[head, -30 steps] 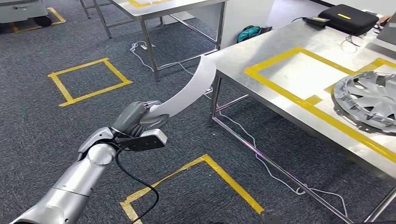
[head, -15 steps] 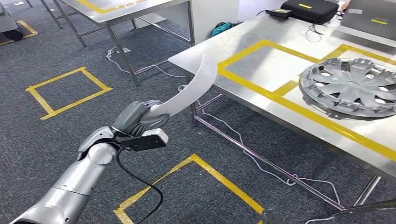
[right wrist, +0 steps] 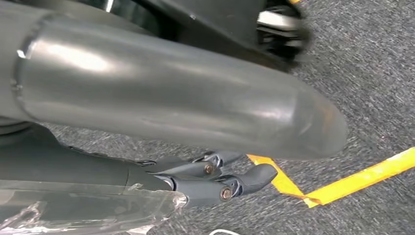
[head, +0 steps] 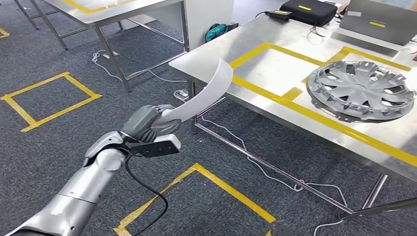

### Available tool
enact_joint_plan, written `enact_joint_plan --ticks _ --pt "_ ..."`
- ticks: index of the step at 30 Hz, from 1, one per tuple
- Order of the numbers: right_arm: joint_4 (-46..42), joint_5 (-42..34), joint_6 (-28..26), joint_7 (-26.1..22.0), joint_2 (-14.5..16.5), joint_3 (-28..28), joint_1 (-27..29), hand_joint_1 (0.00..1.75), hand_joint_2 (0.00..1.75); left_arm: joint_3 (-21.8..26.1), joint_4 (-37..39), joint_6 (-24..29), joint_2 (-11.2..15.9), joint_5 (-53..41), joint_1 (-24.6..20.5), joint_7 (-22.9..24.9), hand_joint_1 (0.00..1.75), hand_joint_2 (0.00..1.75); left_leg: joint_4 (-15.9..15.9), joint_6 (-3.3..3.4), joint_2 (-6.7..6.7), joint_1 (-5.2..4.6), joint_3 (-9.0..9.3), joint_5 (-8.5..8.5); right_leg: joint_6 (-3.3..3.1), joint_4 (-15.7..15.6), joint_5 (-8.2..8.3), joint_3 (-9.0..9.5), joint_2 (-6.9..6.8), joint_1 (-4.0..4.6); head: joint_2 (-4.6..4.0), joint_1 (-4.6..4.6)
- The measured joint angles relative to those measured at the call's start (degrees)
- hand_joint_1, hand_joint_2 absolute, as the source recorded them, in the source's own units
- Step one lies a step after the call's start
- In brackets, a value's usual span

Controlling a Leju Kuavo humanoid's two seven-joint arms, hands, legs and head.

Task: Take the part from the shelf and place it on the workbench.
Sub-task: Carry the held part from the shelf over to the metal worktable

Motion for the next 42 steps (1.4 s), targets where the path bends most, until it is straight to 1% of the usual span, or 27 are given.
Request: enact_joint_plan --ticks 1,2,3,5,7,11,13,14,16,18,19,20,21,23,24,25,28,30,31,33,34,35,36,38,39,40,42 --pt "0.03 0.03 0.09 0.05 0.03 0.08 0.12 0.0 0.0 -0.13 0.32 0.02 0.01 -0.1 -0.01 0.03 1.75 1.75 0.0 0.05 0.21 -0.05 0.28 -0.28 0.11 1.98 -0.28 -1.35 -0.14 -0.02 0.0 0.0" --pt "0.06 0.04 0.19 0.09 0.04 0.16 0.26 0.0 0.0 -0.27 0.63 0.05 0.0 -0.15 -0.01 0.05 1.75 1.75 0.01 0.0 0.39 -0.07 0.68 -0.61 0.2 1.85 0.5 -1.67 -0.23 -0.07 0.0 0.01" --pt "0.09 0.06 0.28 0.13 0.05 0.24 0.36 0.0 0.0 -0.41 0.89 0.09 -0.03 -0.19 -0.03 0.05 1.75 1.75 0.01 -0.1 0.54 -0.07 1.18 -0.98 0.24 -0.44 2.26 -0.9 -0.33 -0.13 0.0 0.01" --pt "0.1 0.09 0.36 0.14 0.05 0.32 0.41 0.0 0.0 -0.55 1.22 0.16 -0.14 -0.26 -0.12 0.06 1.75 1.75 0.01 -0.43 0.82 -0.06 2.26 -1.8 0.2 -7.84 6.43 2.28 -0.84 -0.25 0.0 0.02" --pt "0.11 0.1 0.37 0.14 0.05 0.35 0.41 0.0 0.0 -0.57 1.35 0.19 -0.22 -0.3 -0.19 0.07 1.75 1.75 0.0 -0.64 0.97 -0.05 2.8 -2.24 0.16 -11.78 8.16 4.11 -1.29 -0.29 0.0 0.01" --pt "0.14 0.11 0.41 0.15 0.11 0.36 0.34 0.0 0.0 -0.57 1.42 0.22 -0.23 -0.32 -0.31 0.08 1.75 1.75 -0.01 -0.81 1.02 -0.13 2.82 -2.35 -0.02 -12.12 7.18 4.32 -1.5 -0.13 0.01 -0.01" --pt "0.19 0.16 0.5 0.13 0.25 0.49 0.28 0.0 0.0 -0.63 1.65 0.31 -0.32 -0.47 -0.69 0.15 1.75 1.75 1.2 -1.57 1.11 -0.2 2.51 -2.35 -1.12 -12.77 5.88 5.42 -1.36 0.08 0.01 -0.3" --pt "0.22 0.22 0.53 0.1 0.31 0.6 0.25 0.0 0.0 -0.68 1.83 0.39 -0.38 -0.56 -0.97 0.19 1.75 1.75 3.77 -2.12 1.06 -0.21 1.32 -2.28 -1.93 -13.2 5.07 6.43 -1.13 0.08 0.01 -0.51" --pt "0.22 0.32 0.53 0.05 0.31 0.81 0.29 0.0 0.0 -0.78 2.25 0.54 -0.42 -0.72 -1.23 0.23 1.75 1.75 11.86 -3.0 0.87 -0.15 -3.45 -3.41 -3.01 -13.49 3.96 8.7 -0.38 -0.22 0.01 -0.91" --pt "0.22 0.35 0.52 0.04 0.31 0.84 0.35 0.0 0.0 -0.79 2.69 0.57 -0.32 -0.79 -1.19 0.29 1.75 1.75 16.96 -3.15 0.81 -0.14 -8.39 -6.46 -3.16 -13.52 2.74 10.15 0.09 -0.28 0.01 -1.07" --pt "0.22 0.36 0.53 0.04 0.32 0.85 0.44 0.0 0.0 -0.79 2.9 0.57 -0.28 -0.81 -1.16 0.33 1.75 1.75 17.09 -3.11 0.8 -0.14 -9.71 -7.2 -3.15 -13.52 2.07 11.0 0.35 -0.3 0.01 -1.08" --pt "0.22 0.38 0.56 0.04 0.36 0.85 0.52 0.0 0.0 -0.79 3.07 0.57 -0.27 -0.84 -1.15 0.36 1.75 1.75 15.52 -3.05 0.76 -0.15 -10.14 -6.65 -3.06 -13.52 1.38 11.96 0.66 -0.34 0.01 -1.09" --pt "0.22 0.4 0.6 0.04 0.42 0.85 0.55 0.0 0.0 -0.8 3.23 0.58 -0.27 -0.9 -1.16 0.33 1.75 1.75 12.62 -3.0 0.64 -0.14 -9.88 -4.55 -2.9 -13.53 0.63 12.97 1.0 -0.4 0.01 -1.08" --pt "0.22 0.45 0.69 0.04 0.56 0.86 0.51 0.0 0.0 -0.86 3.69 0.7 -0.16 -1.01 -1.21 0.1 1.75 1.75 5.0 -2.91 0.01 -0.07 -8.69 2.21 -2.28 -13.45 -1.0 14.4 1.72 -0.42 0.0 -1.28" --pt "0.22 0.47 0.73 0.06 0.6 0.87 0.43 0.0 0.0 -0.92 3.91 0.78 -0.14 -1.07 -1.22 -0.01 1.75 1.75 2.25 -2.78 -0.3 -0.07 -8.2 4.67 -1.97 -13.58 -1.9 14.8 2.02 -0.38 0.0 -1.39" --pt "0.22 0.49 0.75 0.07 0.62 0.89 0.39 0.0 0.0 -0.99 4.09 0.86 -0.11 -1.1 -1.24 -0.08 1.75 1.75 0.49 -2.56 -0.52 -0.04 -7.88 5.93 -1.63 -13.57 -2.37 15.35 2.26 -0.32 0.0 -1.58" --pt "0.22 0.52 0.79 0.05 0.62 0.92 0.4 0.0 0.0 -1.44 4.22 1.03 -0.36 -1.14 -1.6 -0.13 1.75 1.75 -0.29 -1.37 -0.2 0.05 -6.21 5.51 -0.75 -13.71 -2.96 17.19 1.96 -0.28 0.01 -1.51" --pt "0.22 0.52 0.95 0.03 0.63 0.95 0.28 0.0 0.0 -1.83 4.37 1.1 -0.47 -1.14 -1.88 -0.22 1.75 1.75 -0.2 -0.54 0.21 0.0 -4.76 5.08 -0.28 -9.85 -3.55 15.04 0.74 -0.26 0.01 -1.24" --pt "0.23 0.52 1.06 0.02 0.63 0.99 0.21 0.0 0.0 -2.0 4.54 1.08 -0.46 -1.14 -1.95 -0.3 1.75 1.75 -0.18 -0.26 0.43 -0.09 -4.24 4.57 -0.12 -6.33 -4.38 12.61 0.18 -0.24 0.01 -1.15" --pt "0.24 0.54 1.24 0.04 0.64 1.1 0.26 0.0 0.0 -2.32 5.05 0.85 -0.55 -1.09 -1.97 -0.43 1.75 1.75 -0.15 0.03 0.75 -0.26 -3.17 3.35 0.01 -0.84 -7.6 7.37 -0.19 -0.23 0.01 -1.04" --pt "0.24 0.56 1.28 0.05 0.64 1.17 0.38 0.0 0.0 -2.5 5.42 0.65 -0.62 -1.06 -1.96 -0.52 1.75 1.75 -0.14 0.06 0.88 -0.34 -2.42 2.62 -0.02 -0.24 -8.85 5.6 -0.25 -0.23 0.01 -0.98" --pt "0.24 0.58 1.31 0.05 0.64 1.21 0.49 0.0 0.0 -2.74 5.77 0.48 -0.69 -1.03 -1.95 -0.63 1.75 1.75 -0.13 0.07 1.02 -0.41 -1.51 1.86 -0.16 -1.4 -8.69 4.73 -0.33 -0.2 0.01 -0.93" --pt "0.24 0.61 1.31 0.06 0.64 1.24 0.55 0.0 0.0 -3.02 6.13 0.34 -0.76 -1.01 -1.97 -0.77 1.75 1.75 -0.13 0.06 1.22 -0.49 -0.47 1.07 -0.38 -4.02 -6.72 4.58 -0.58 -0.13 0.01 -0.87" --pt "0.26 0.63 1.32 0.08 0.64 1.26 0.58 0.0 0.0 -3.56 6.85 0.21 -0.85 -0.99 -2.08 -0.98 1.75 1.75 -0.16 -0.12 1.73 -0.65 1.35 -0.44 -1.06 -10.4 1.3 5.07 -2.16 0.29 0.0 -0.84" --pt "0.28 0.64 1.33 0.1 0.64 1.28 0.47 0.0 0.0 -3.71 7.16 0.19 -0.86 -0.98 -2.15 -1.02 1.75 1.75 -0.23 -0.33 2.01 -0.7 1.91 -0.98 -1.36 -12.49 4.51 5.45 -2.74 0.6 0.0 -0.84" --pt "0.3 0.66 1.35 0.12 0.67 1.31 0.34 0.0 0.0 -3.79 7.45 0.17 -0.86 -0.97 -2.22 -1.03 1.75 1.75 -0.27 -0.6 2.3 -0.72 2.21 -1.29 -1.66 -13.57 6.57 5.54 -2.98 0.89 0.0 -0.82" --pt "0.31 0.68 1.37 0.16 0.72 1.36 0.1 0.0 0.0 -3.93 7.77 0.18 -0.92 -1.0 -2.42 -1.07 1.75 1.75 -0.46 -1.16 2.84 -0.71 2.57 -1.43 -2.13 -14.0 6.9 5.8 -2.05 1.04 0.01 -0.79"
